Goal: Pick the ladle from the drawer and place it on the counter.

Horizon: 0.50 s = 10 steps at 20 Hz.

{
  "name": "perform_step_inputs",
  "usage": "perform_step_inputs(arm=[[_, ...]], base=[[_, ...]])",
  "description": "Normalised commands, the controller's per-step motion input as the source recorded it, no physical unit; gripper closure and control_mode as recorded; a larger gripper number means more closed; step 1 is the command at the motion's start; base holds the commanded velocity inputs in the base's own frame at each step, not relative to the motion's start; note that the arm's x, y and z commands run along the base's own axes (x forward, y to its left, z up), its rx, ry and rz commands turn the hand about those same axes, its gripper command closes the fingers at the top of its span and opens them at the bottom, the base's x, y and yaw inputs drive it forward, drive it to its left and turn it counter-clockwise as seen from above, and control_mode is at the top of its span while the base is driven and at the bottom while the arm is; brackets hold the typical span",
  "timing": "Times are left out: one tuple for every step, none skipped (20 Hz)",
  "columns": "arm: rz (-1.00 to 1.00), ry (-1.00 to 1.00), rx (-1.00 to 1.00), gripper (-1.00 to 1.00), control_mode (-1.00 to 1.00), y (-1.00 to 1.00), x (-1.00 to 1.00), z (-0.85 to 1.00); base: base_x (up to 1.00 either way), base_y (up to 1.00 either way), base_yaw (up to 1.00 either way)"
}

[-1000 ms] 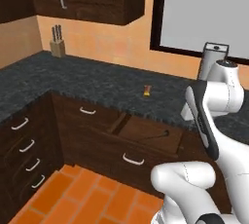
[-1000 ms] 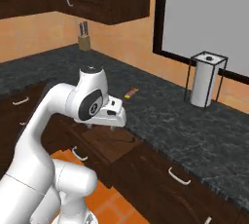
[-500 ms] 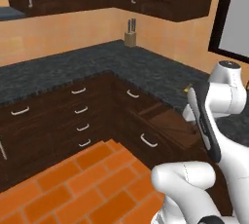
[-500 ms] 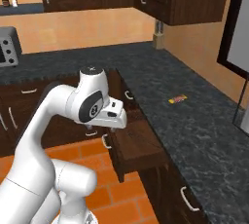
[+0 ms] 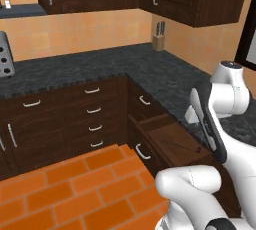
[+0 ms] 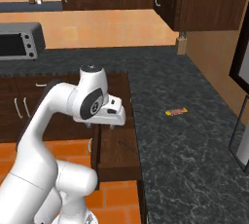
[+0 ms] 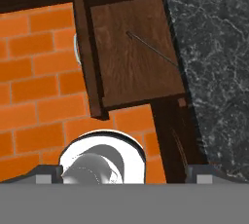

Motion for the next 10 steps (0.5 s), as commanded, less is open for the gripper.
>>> perform_step_inputs(arm=[[0.31,0.06,-0.04,-1.00,-1.00,0.00,0.00,-0.06],[0.28,0.05,0.00,-1.00,-1.00,0.00,0.00,-0.14],[0.13,0.03,0.00,-1.00,-1.00,0.38,0.10,-0.21],[0.10,0.09,0.00,-1.00,-1.00,0.46,0.41,-0.28],[0.09,0.10,-0.02,-1.00,-1.00,0.64,0.54,-0.29],[0.05,0.11,-0.02,-1.00,-1.00,0.73,0.69,-0.30],[0.03,0.18,0.00,-1.00,-1.00,0.59,0.81,-0.37],[0.03,0.22,0.00,-1.00,-1.00,0.51,0.98,-0.48],[0.05,0.20,0.00,-1.00,-1.00,0.42,1.00,-0.64],[0.07,0.17,0.00,-1.00,-1.00,0.35,1.00,-0.76]], base=[[0.00,0.00,0.00],[0.00,0.00,0.00],[0.00,0.00,0.00],[0.00,0.00,0.00],[0.00,0.00,0.00],[0.00,0.00,0.00],[0.00,0.00,0.00],[0.00,0.00,0.00],[0.00,0.00,0.00],[0.00,0.00,0.00]])
